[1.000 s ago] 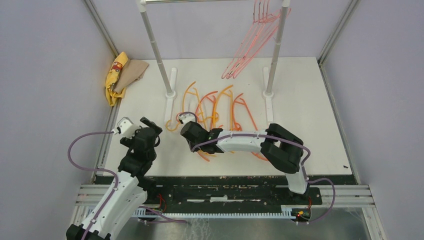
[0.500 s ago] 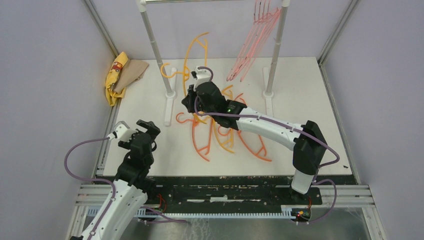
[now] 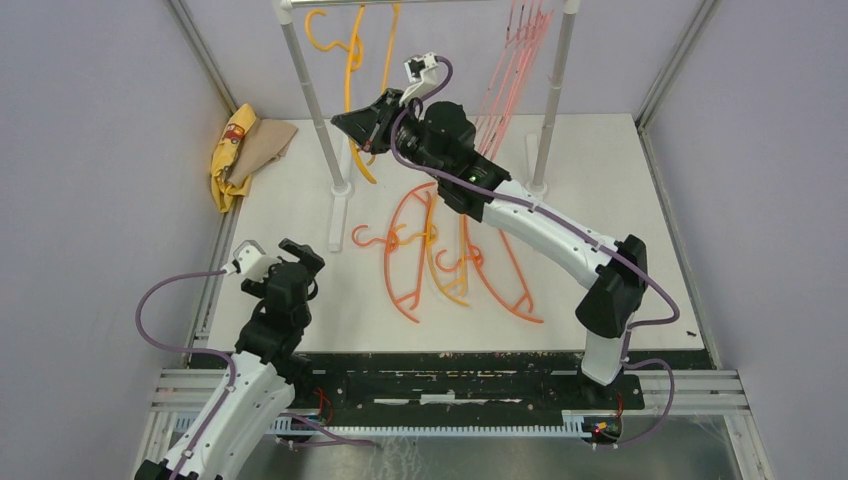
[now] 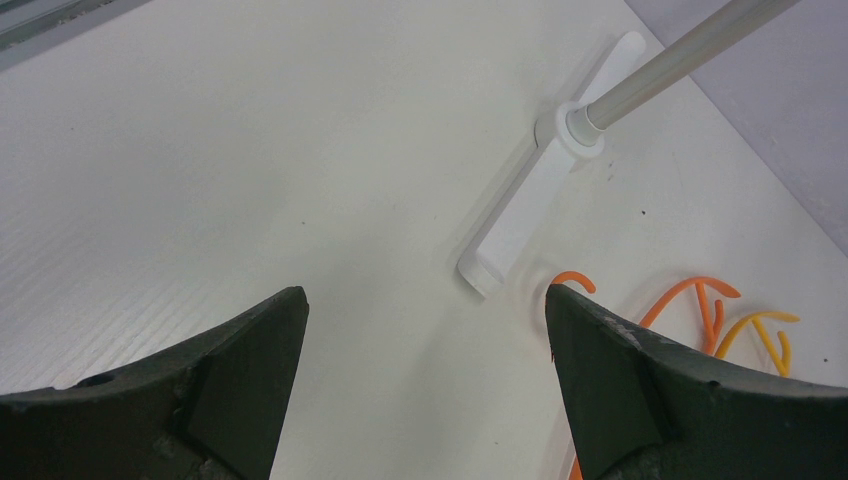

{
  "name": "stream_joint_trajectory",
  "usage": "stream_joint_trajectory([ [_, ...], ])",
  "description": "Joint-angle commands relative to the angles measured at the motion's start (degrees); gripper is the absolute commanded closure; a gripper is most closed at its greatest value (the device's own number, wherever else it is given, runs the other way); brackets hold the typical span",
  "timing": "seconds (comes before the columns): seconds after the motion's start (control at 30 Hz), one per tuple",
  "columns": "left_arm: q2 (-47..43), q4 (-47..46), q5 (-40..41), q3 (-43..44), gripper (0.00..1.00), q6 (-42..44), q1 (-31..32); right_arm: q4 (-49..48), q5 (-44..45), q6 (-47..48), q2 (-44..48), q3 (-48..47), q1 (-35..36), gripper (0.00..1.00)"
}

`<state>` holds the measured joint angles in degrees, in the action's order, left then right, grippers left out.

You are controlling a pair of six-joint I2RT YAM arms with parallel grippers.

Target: Organize the hangers

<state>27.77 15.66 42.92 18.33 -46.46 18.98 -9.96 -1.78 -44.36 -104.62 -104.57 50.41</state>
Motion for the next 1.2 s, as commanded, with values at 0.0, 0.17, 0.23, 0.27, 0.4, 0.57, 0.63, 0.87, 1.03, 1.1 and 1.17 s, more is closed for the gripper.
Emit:
stream_joint_trajectory([
  [0.0,0.24,-3.59,0.51,0.26,0.05,-0.66,-0.29,-4.69,-2.09,-3.06,-4.19,-7.58,-1.48,1.00],
  [0.17,0.32,-3.22,0.05,0.93,0.05,-0.59,-0.26,-8.79,-3.96,-6.47,-9.68,-13.40,-3.03,0.99],
  [0.23,0.14,-3.31,0.07,0.80,0.05,-0.33,-0.26,-10.52,-3.45,-7.54,-10.71,-14.21,-3.56,1.00],
  [0.27,0.05,-3.39,0.06,0.64,0.05,-0.26,-0.28,-11.38,-2.86,-8.08,-10.95,-14.14,-3.75,1.00],
  [0.4,0.24,-3.98,-0.28,0.14,0.05,0.06,-0.31,-11.74,-0.59,-9.35,-11.61,-13.85,-4.26,1.00],
  [0.57,0.78,-4.31,-0.46,-0.03,0.05,0.27,-0.25,-12.99,0.03,-10.91,-13.61,-15.36,-4.83,1.00],
  [0.63,0.72,-4.41,-0.33,-0.12,0.05,0.38,-0.26,-13.71,-0.86,-11.53,-14.37,-15.90,-4.94,1.00],
  [0.87,0.98,-5.21,-0.02,-0.92,0.05,0.78,-0.26,-15.62,-2.12,-11.47,-12.67,-12.86,-4.92,0.99],
  [1.03,1.77,-5.59,-0.20,-0.84,0.05,0.75,-0.29,-11.97,1.88,-12.40,-13.37,-15.20,-5.21,0.99],
  [1.1,2.00,-5.64,-0.11,-0.85,0.05,0.75,-0.30,-8.13,2.59,-13.65,-14.95,-18.78,-5.39,0.99],
  [1.17,2.02,-5.69,-0.11,-0.84,0.05,0.80,-0.25,-6.40,3.09,-14.92,-16.65,-21.26,-5.41,0.99],
])
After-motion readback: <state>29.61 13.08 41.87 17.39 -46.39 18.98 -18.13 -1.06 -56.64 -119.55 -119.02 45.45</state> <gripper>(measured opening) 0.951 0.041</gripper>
